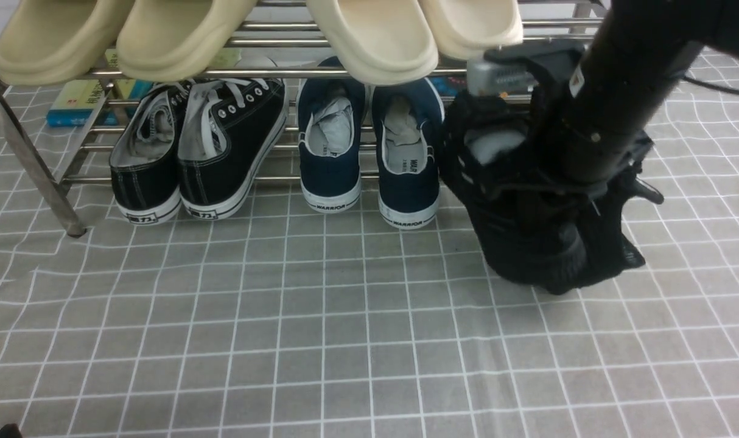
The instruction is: Take the shoes off the shelf with your hand from the grey coffee tablecloth.
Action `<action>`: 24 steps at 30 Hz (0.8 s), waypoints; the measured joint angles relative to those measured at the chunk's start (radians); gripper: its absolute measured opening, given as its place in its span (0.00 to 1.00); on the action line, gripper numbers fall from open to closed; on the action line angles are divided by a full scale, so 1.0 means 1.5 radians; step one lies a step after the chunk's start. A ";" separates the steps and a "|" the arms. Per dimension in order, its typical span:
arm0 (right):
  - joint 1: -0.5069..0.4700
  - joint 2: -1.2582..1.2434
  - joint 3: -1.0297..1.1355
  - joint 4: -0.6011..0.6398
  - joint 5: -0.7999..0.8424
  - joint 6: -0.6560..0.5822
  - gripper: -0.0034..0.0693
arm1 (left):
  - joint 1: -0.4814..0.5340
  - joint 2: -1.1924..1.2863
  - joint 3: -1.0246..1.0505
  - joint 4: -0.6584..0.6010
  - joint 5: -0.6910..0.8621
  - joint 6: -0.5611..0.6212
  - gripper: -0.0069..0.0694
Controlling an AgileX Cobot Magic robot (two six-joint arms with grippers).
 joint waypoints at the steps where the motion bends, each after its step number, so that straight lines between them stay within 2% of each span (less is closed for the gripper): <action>1: 0.012 -0.018 0.030 -0.002 0.002 0.011 0.10 | 0.000 0.000 0.000 0.006 0.000 0.000 0.41; 8: 0.080 -0.062 0.080 -0.002 0.004 0.044 0.10 | 0.000 0.000 0.000 0.012 0.001 0.000 0.41; 15: 0.175 -0.063 0.121 0.001 0.004 0.078 0.10 | 0.000 0.000 0.000 0.014 0.001 0.000 0.41; 24: 0.234 -0.064 0.168 -0.009 -0.024 0.090 0.11 | 0.000 0.000 0.000 0.014 0.001 0.000 0.41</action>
